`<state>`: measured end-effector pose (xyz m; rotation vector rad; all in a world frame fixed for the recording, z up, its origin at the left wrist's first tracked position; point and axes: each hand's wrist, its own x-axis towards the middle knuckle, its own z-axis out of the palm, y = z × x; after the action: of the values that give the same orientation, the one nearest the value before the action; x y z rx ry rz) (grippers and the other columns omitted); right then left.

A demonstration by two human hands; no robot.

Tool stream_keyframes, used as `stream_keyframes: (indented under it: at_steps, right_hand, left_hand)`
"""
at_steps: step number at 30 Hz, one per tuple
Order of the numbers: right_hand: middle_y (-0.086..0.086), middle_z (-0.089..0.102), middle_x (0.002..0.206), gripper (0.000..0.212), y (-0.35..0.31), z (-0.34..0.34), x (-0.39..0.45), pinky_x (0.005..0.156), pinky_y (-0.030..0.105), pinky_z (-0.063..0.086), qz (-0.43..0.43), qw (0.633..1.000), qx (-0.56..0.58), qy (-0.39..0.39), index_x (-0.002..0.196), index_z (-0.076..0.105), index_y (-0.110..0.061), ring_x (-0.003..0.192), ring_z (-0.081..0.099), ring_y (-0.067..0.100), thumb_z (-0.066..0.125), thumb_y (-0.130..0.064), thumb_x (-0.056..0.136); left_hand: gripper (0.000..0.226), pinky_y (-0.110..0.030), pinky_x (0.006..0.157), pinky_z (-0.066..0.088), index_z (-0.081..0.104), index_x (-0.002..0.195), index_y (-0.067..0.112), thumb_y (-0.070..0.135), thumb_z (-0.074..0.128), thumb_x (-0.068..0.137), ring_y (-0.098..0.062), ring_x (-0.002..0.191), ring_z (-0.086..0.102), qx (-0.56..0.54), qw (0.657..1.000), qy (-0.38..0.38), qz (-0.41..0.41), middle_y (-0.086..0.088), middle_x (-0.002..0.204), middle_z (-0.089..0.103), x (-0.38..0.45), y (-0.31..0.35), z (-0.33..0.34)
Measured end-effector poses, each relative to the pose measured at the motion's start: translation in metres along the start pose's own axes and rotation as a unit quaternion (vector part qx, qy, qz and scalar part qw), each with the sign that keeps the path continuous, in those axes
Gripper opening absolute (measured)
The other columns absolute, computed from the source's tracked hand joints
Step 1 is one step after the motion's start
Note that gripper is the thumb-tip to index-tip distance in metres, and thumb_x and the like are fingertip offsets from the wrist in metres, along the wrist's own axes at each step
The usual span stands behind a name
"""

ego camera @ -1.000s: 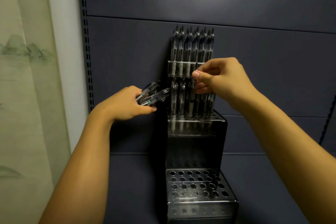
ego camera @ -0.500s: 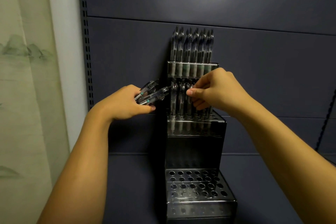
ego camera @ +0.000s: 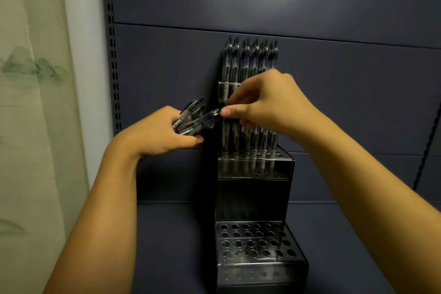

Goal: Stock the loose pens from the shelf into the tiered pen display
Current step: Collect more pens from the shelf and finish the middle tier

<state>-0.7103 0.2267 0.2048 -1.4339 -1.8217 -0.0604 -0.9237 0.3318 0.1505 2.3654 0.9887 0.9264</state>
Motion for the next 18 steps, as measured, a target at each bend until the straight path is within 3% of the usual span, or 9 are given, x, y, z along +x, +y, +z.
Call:
stream_keyframes:
  at_steps: [5, 12, 18]
  right_hand:
    - [-0.001, 0.073, 0.066, 0.023, -0.005, 0.015, 0.002, 0.055, 0.017, 0.053, 0.026, 0.993, 0.088, -0.07, 0.091, 0.077, -0.014, 0.056, 0.068, 0.007, 0.084, -0.033, 0.08]
    - [0.005, 0.075, 0.078, 0.016, -0.001, 0.019, 0.0, 0.065, 0.027, 0.062, 0.04, 0.978, 0.187, -0.083, 0.09, 0.078, -0.009, 0.069, 0.07, 0.015, 0.083, -0.023, 0.082]
    - [0.002, 0.072, 0.069, 0.014, 0.007, 0.021, -0.001, 0.065, 0.021, 0.055, 0.058, 0.966, 0.249, -0.047, 0.089, 0.078, -0.002, 0.063, 0.066, 0.012, 0.081, -0.014, 0.084]
  left_hand:
    - [0.024, -0.02, 0.048, 0.042, 0.063, 0.078, 0.008, 0.023, 0.078, 0.087, -0.005, 0.049, 0.05, -0.009, 0.999, -0.004, 0.036, 0.003, 0.056, 0.055, -0.007, 0.014, -0.003]
    - [0.024, -0.022, 0.051, 0.041, 0.062, 0.073, 0.016, 0.028, 0.078, 0.086, -0.008, 0.051, 0.05, 0.007, 1.0, -0.007, 0.025, 0.003, 0.058, 0.055, -0.007, 0.012, -0.003]
    - [0.024, -0.018, 0.047, 0.039, 0.061, 0.072, 0.017, 0.025, 0.078, 0.087, -0.004, 0.049, 0.048, -0.006, 1.0, 0.001, 0.018, 0.006, 0.054, 0.053, -0.006, 0.015, 0.002]
